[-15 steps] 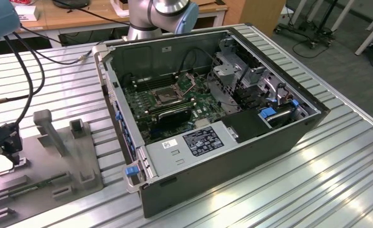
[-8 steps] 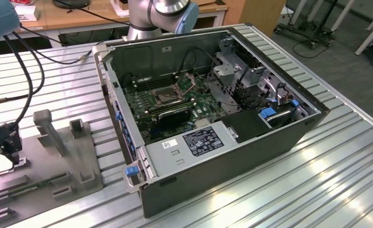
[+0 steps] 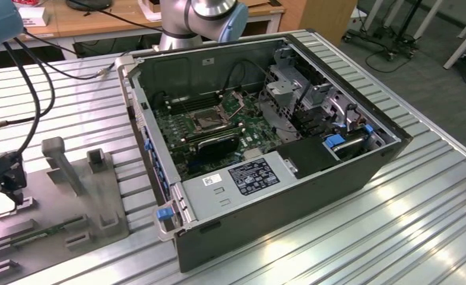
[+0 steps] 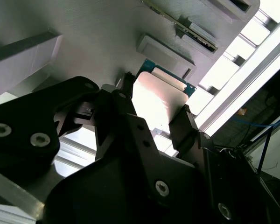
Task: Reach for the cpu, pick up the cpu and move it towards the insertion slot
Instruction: 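Pick up the cpu and move it towards the insertion slot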
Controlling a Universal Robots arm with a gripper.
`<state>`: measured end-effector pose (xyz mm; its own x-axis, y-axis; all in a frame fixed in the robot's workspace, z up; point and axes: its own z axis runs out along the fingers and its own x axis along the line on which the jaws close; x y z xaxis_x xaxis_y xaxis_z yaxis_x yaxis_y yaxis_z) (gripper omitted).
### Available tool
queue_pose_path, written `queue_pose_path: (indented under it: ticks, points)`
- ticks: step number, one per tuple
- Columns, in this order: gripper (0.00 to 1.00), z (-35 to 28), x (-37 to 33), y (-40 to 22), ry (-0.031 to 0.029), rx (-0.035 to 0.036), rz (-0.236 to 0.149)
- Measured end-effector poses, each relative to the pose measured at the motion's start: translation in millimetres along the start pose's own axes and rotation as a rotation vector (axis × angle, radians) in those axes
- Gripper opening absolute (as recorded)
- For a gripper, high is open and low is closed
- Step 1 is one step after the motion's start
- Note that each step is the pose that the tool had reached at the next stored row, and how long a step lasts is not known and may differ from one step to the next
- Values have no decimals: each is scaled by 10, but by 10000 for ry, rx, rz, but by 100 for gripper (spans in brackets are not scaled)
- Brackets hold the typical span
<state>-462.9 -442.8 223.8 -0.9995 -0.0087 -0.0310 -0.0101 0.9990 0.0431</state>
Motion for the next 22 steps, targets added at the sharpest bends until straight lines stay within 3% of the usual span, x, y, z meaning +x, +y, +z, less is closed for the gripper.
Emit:
queue_pose_path:
  ticks: [22]
  points:
    - [55, -82, -2, 4, 0, 0, 0]
